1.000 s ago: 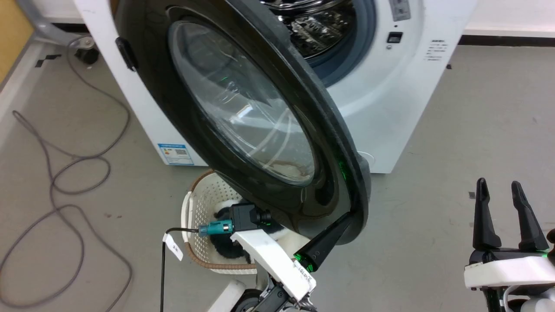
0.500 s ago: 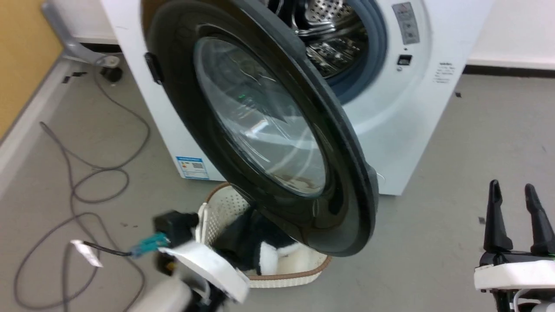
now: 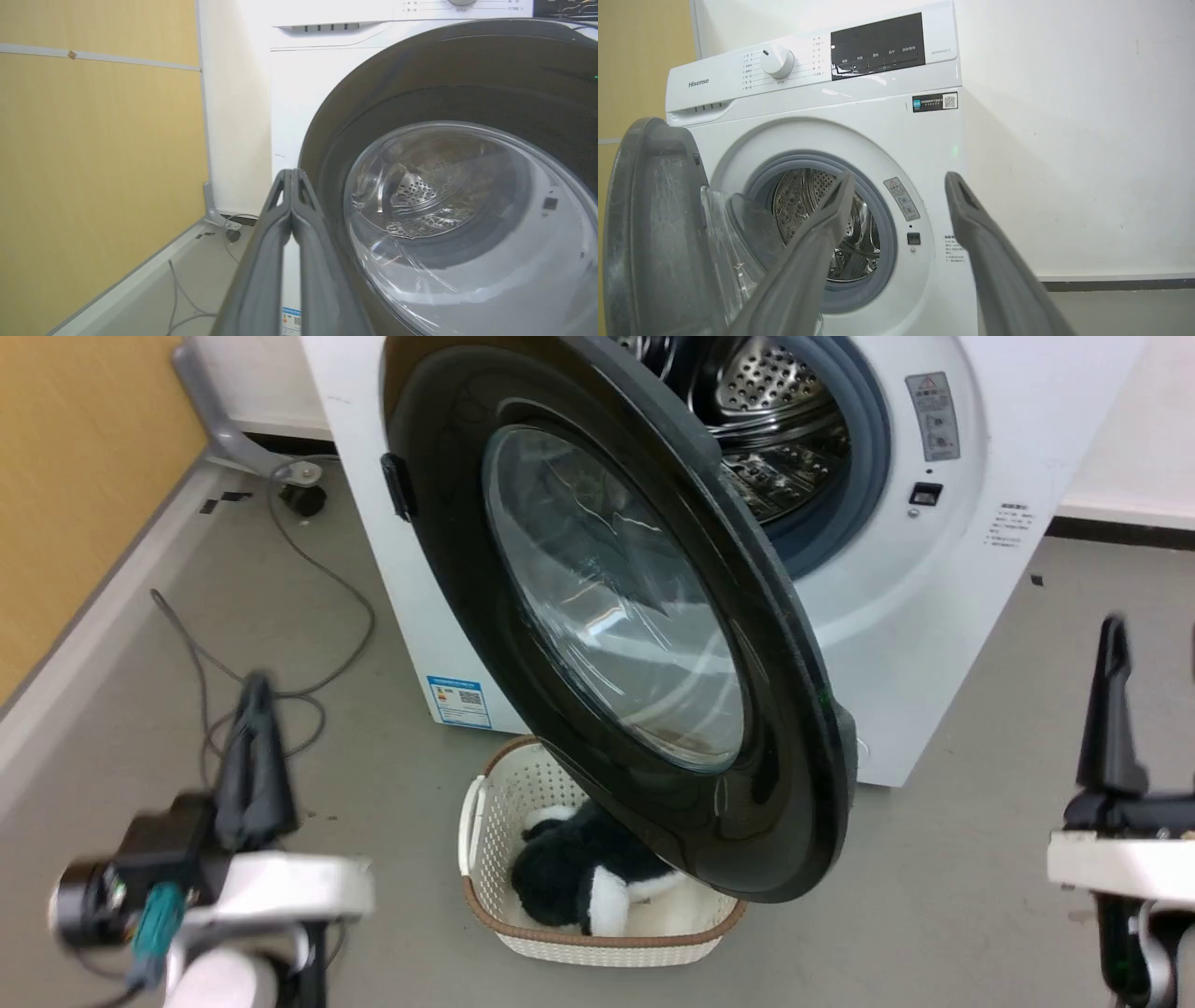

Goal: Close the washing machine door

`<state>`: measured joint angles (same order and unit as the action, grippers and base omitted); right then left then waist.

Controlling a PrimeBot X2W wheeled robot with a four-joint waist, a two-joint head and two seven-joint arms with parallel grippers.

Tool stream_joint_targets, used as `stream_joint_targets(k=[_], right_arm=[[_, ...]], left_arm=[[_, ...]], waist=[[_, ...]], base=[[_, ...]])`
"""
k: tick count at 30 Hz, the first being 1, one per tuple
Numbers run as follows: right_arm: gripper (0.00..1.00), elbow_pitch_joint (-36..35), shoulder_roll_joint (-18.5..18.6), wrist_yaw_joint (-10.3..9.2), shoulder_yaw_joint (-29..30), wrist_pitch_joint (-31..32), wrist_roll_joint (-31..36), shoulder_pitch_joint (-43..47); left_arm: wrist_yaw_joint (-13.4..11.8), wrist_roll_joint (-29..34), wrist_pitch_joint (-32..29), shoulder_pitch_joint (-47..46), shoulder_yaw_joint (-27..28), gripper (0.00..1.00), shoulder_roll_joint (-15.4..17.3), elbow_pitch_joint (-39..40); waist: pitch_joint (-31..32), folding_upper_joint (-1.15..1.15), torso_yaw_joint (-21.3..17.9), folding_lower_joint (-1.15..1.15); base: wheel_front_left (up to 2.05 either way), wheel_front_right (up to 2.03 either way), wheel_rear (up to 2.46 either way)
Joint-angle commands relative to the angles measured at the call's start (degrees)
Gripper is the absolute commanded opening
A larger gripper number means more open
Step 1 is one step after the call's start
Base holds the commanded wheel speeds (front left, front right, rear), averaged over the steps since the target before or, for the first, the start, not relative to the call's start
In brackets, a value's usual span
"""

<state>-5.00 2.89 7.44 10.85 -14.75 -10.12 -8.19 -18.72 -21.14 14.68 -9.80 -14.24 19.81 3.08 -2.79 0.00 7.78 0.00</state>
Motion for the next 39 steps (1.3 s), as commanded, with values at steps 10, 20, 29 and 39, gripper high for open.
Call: stream_joint_targets(k=[10,20,29,39], right_arm=[[0.0,-10.41,-0.02,0.05,-9.73,-0.25,-2.49,-5.05],[0.0,-11.22,8.62,0.05,-34.54,-0.25,-4.17,-6.82],[0.0,0.82,18.03,0.05,-45.91,-0.25,-4.56,-5.92],[0.0,11.1,20.27,0.05,-41.48,-0.25,-7.79,-3.35]], left_arm=[[0.06,6.14,0.31,11.57,7.43,1.0,-5.44,-0.36],[4.56,10.38,0.31,13.22,10.85,1.0,-10.28,-1.44],[7.46,13.85,0.31,12.19,12.56,1.0,-13.12,-1.55],[9.47,15.07,0.31,11.2,14.04,1.0,-15.05,-0.97]], waist=[[0.8,0.0,3.35,0.0],[1.19,0.0,4.94,0.0],[1.0,0.0,3.82,0.0],[-0.54,0.0,2.68,0.0]], base=[[0.0,0.0,0.0],[0.0,0.0,0.0],[0.0,0.0,0.0],[0.0,0.0,0.0]])
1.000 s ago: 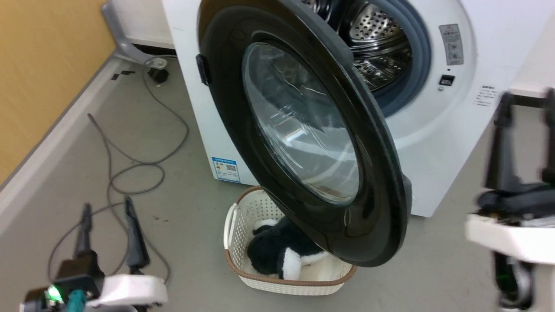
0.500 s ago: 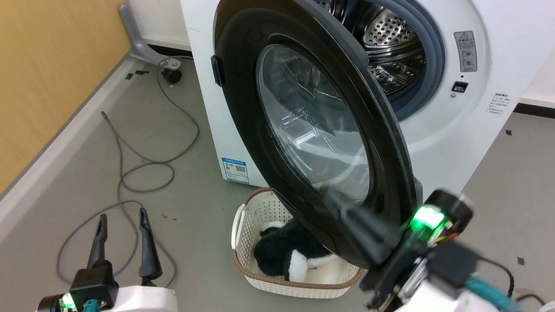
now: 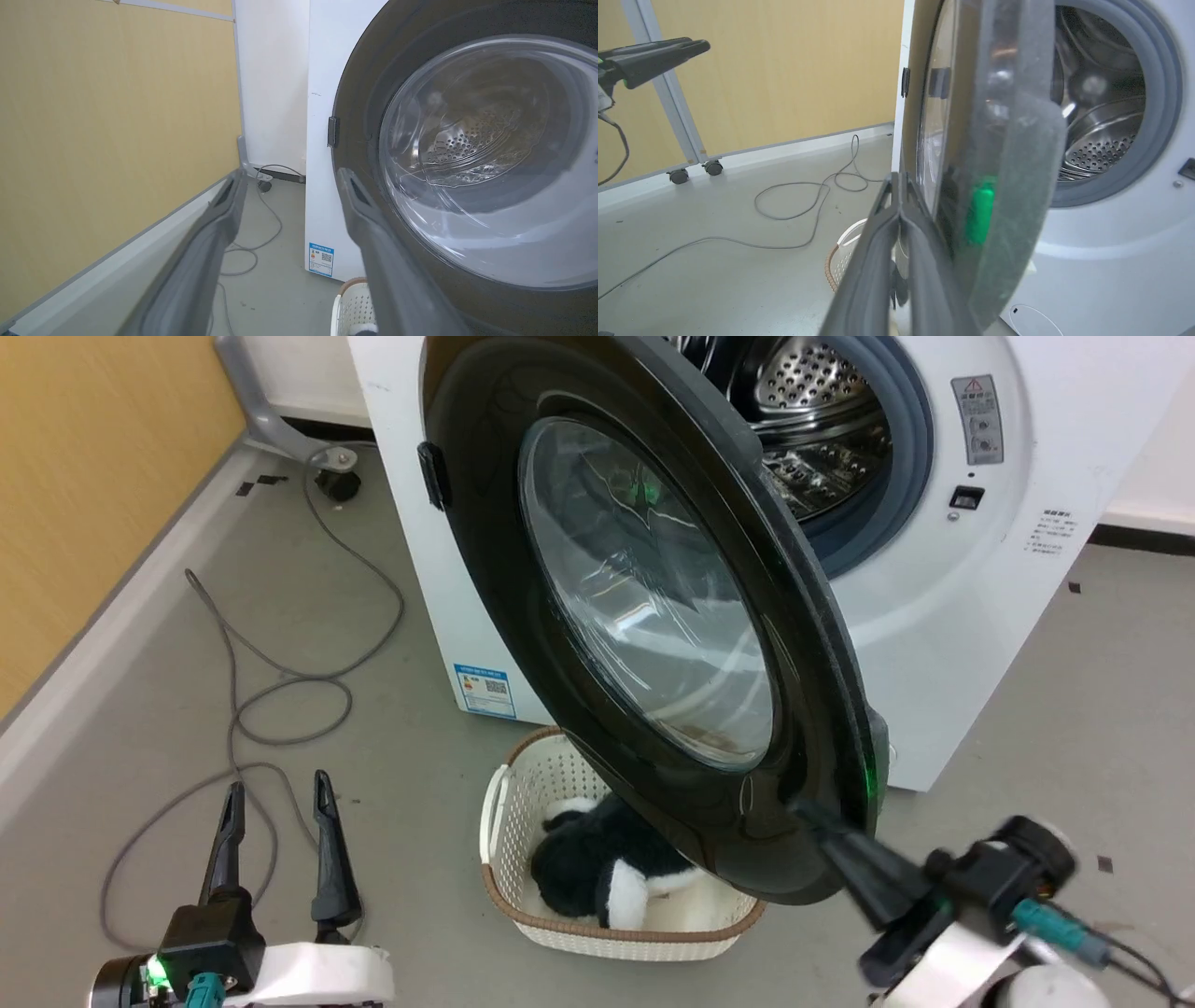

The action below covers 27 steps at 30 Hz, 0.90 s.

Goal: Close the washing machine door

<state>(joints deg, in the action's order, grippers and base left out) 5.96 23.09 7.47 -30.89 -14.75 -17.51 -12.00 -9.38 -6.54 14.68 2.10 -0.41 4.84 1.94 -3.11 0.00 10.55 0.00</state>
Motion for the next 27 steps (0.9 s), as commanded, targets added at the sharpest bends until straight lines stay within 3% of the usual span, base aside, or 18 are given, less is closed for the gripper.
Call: stream_joint_targets(k=[1,13,20,27], right_arm=[[0.0,0.95,-0.01,0.02,1.24,-0.25,-0.76,0.56],[0.0,7.72,-2.73,0.02,15.85,-0.25,-4.45,-2.87],[0.0,13.88,-3.83,0.02,21.77,-0.25,-3.92,-11.96],[0.0,21.46,-2.39,0.02,24.66,-0.25,-2.85,-22.97]], left_arm=[[0.32,0.61,0.31,-0.86,0.27,1.0,-0.23,0.19],[1.32,2.19,0.31,-4.03,0.37,1.0,-1.45,0.86],[1.31,2.12,0.31,-7.32,-0.06,1.0,-1.78,1.51],[1.1,1.89,0.31,-10.2,-1.01,1.0,-1.92,2.08]], waist=[[-0.46,0.0,-0.13,0.0],[-5.71,0.0,-0.35,0.0],[-10.78,0.0,0.2,0.0],[-15.43,0.0,1.35,0.0]], base=[[0.0,0.0,0.0],[0.0,0.0,0.0],[0.0,0.0,0.0],[0.0,0.0,0.0]])
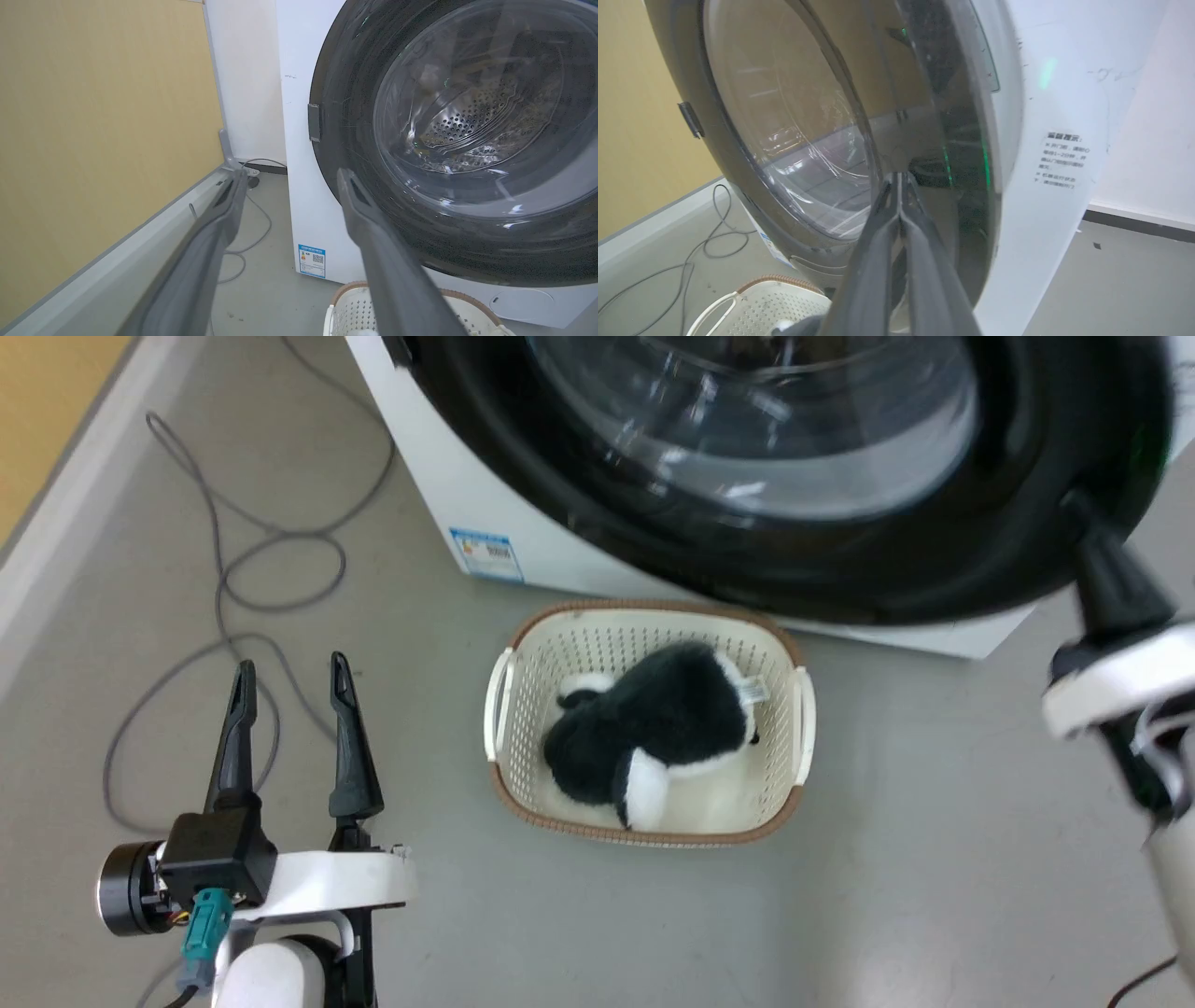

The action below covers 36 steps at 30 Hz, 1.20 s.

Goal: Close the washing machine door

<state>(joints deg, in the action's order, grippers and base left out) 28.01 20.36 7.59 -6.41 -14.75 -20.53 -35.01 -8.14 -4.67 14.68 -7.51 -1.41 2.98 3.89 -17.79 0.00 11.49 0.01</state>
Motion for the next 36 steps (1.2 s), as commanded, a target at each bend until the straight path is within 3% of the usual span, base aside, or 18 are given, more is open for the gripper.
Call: stream_joint_targets(k=[1,10,20,27,36], right_arm=[[0.0,0.68,0.68,-0.1,0.48,-0.25,0.41,-1.6],[0.0,13.13,3.07,-0.1,2.13,-0.25,1.71,-12.77],[0.0,17.63,2.34,-0.1,5.35,-0.25,4.21,-17.32],[0.0,16.3,-0.06,-0.1,5.8,-0.25,5.68,-13.92],[0.0,2.21,-5.26,-0.1,10.77,-0.25,9.5,-1.42]], left_arm=[[-0.17,-0.05,0.31,-0.86,-0.08,1.0,-0.07,0.18],[-1.12,-0.91,0.31,-2.44,-0.83,1.0,-0.09,0.47],[-1.72,-0.89,0.31,-2.43,-0.75,1.0,-0.1,0.65],[-1.72,-0.05,0.31,-0.98,0.18,1.0,-0.1,-0.15],[-1.04,1.47,0.32,3.2,1.69,1.0,-0.1,-1.89]], waist=[[-1.32,0.0,0.55,-0.01],[-3.9,0.0,1.62,-0.01],[-3.97,0.0,1.35,-0.01],[-0.8,0.0,-0.22,-0.01],[7.44,0.0,-4.81,-0.01]], base=[[0.0,0.0,0.0],[0.0,0.0,0.0],[0.0,0.0,0.0],[0.0,0.0,0.0],[0.0,0.0,0.0]])
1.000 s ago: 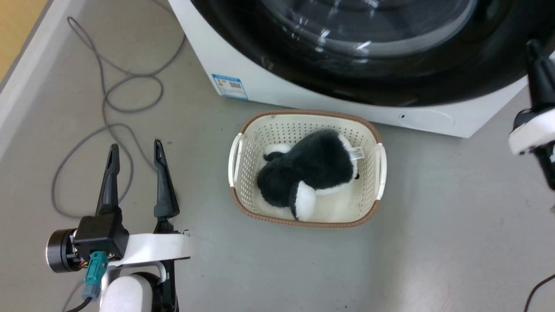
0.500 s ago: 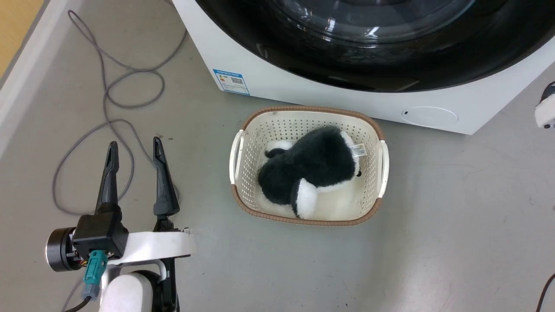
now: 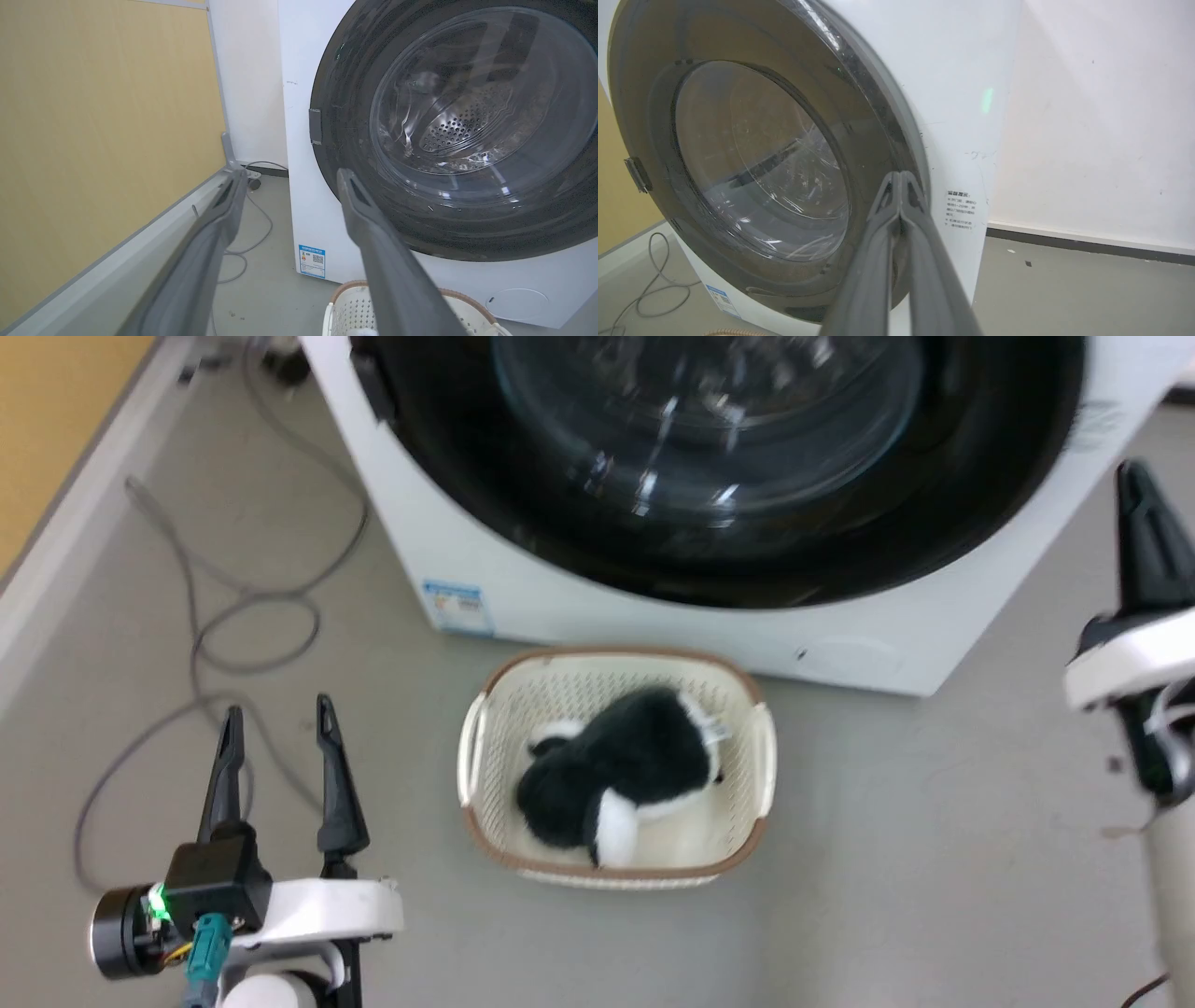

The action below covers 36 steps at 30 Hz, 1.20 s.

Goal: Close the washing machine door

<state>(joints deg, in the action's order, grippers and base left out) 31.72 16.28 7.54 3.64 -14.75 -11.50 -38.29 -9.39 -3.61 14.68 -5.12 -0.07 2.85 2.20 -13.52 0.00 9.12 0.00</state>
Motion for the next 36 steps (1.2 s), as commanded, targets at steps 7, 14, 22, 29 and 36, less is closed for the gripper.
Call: stream_joint_targets(k=[7,14,22,29,36], right_arm=[[0.0,-10.6,-7.44,-0.05,-0.44,-0.25,3.17,12.76],[0.0,-17.15,-11.23,-0.05,-2.1,-0.25,3.95,22.31],[1.0,-23.01,-13.15,-0.05,-1.49,-0.25,3.63,29.98],[1.0,-25.18,-13.37,-0.05,-1.75,-0.25,0.47,35.74],[0.0,-24.05,-13.05,0.0,-2.27,0.03,0.35,36.38]], left_arm=[[0.84,1.57,0.32,3.8,1.36,1.0,0.12,-1.24],[1.0,2.04,0.32,7.47,2.09,1.0,0.22,-1.89],[1.55,1.41,0.32,9.76,2.61,1.0,0.19,-2.25],[2.59,0.73,0.32,10.67,2.35,1.0,0.14,-2.06],[3.07,0.46,-0.04,10.3,2.36,0.0,0.01,-2.16]], waist=[[8.89,0.0,-5.82,0.0],[12.92,0.0,-9.33,0.0],[14.71,0.0,-12.03,0.0],[15.44,0.0,-12.81,0.0],[15.56,0.0,-12.93,0.0]], base=[[0.0,0.0,0.0],[0.0,0.0,0.0],[0.0,0.0,0.0],[0.0,0.0,0.0],[0.0,0.0,0.0]])
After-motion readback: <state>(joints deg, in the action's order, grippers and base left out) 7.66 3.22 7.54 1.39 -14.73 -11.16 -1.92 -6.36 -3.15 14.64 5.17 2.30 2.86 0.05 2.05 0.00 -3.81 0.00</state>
